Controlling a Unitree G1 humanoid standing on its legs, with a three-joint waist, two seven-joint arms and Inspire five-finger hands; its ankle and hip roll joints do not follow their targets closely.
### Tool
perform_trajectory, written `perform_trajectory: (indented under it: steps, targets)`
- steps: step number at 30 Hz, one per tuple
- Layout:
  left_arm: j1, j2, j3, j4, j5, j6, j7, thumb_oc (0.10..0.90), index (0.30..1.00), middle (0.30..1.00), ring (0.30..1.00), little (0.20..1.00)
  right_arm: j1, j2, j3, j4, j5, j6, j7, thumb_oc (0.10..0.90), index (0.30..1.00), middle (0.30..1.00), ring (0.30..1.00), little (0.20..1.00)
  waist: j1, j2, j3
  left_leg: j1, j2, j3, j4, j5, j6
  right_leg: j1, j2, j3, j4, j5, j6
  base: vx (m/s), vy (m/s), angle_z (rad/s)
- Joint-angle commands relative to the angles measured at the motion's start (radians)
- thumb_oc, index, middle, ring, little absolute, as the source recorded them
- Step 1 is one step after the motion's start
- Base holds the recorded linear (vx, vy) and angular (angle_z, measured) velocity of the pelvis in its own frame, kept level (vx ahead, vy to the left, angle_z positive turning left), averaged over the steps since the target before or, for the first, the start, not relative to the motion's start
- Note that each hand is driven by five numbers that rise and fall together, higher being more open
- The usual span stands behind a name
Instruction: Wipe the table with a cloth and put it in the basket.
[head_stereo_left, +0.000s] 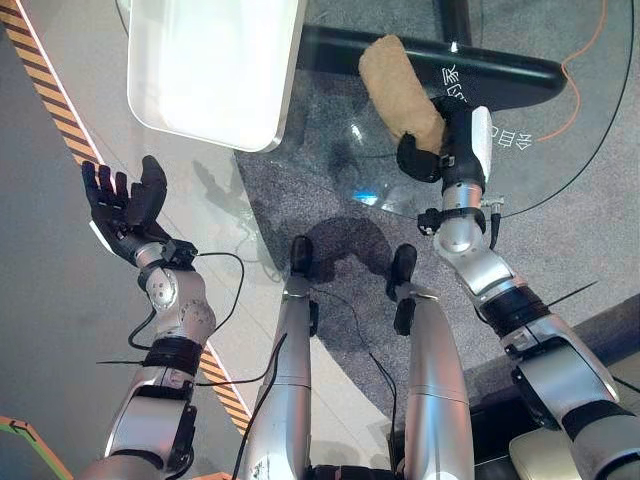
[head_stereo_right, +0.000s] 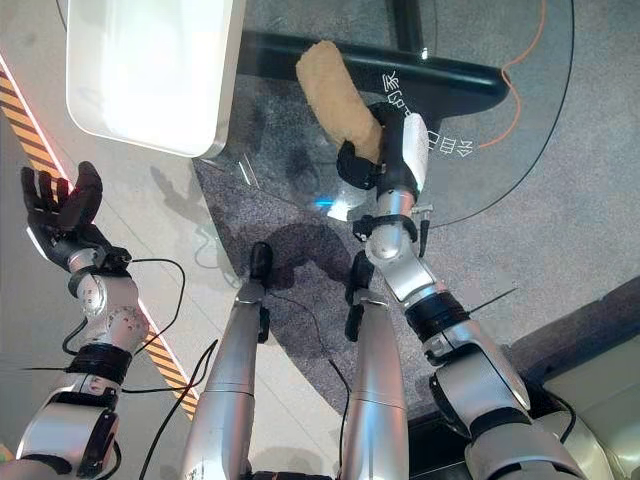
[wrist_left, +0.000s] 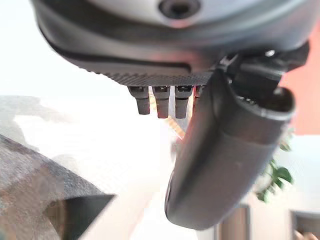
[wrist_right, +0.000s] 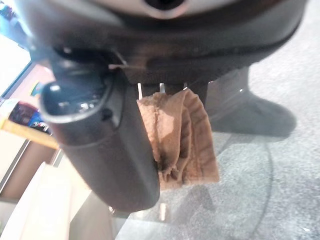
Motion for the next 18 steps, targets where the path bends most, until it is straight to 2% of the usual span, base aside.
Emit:
perform_trajectory:
  steps: [1,4,9,18]
  targets:
    - [0.012,0.031,0.102,-0.112,0.073,-0.139,-0.055,0.8,0.9,0.9,0.9,0.9,0.044,-0.011,-0.037,-0.151,-0.068,-0.079,-0.048,0.1,0.3,0.3,0.3,0.2,-0.007,0.019,-0.026,0.009,-0.08,0.14,0.014,-0.043,0.132,0.027,0.084,-0.027,-0.031,0.0,-0.04,0.0,0.0,0.0]
    - [0.036,-0.019,0.091,-0.212,0.036,-0.131,-0.213,0.8,0.9,0.9,0.9,0.9,0.09,0.002,-0.069,-0.2,-0.095,-0.11,-0.04,0.1,0.3,0.3,0.3,0.2,-0.011,0.019,-0.026,0.011,-0.083,0.139,0.012,-0.044,0.136,0.03,0.087,-0.023,-0.035,0.004,-0.038,0.0,0.0,0.0]
    - [0.088,-0.062,0.052,-0.383,-0.026,-0.06,-0.414,0.8,0.9,0.9,0.9,0.9,0.152,0.024,-0.116,-0.29,-0.149,-0.157,-0.016,0.1,0.3,0.3,0.3,0.2,-0.017,0.022,-0.026,0.02,-0.085,0.141,0.002,-0.042,0.143,0.035,0.09,-0.02,-0.041,0.01,-0.034,0.0,0.0,0.0]
    - [0.067,-0.065,-0.006,-0.492,-0.106,0.077,-0.594,0.8,0.9,0.9,0.9,0.9,0.203,0.039,-0.149,-0.411,-0.217,-0.226,0.02,0.1,0.3,0.3,0.3,0.2,-0.048,0.017,-0.026,0.028,-0.079,0.156,0.003,-0.041,0.149,0.038,0.101,-0.004,-0.041,0.019,-0.028,0.0,0.027,-0.02]
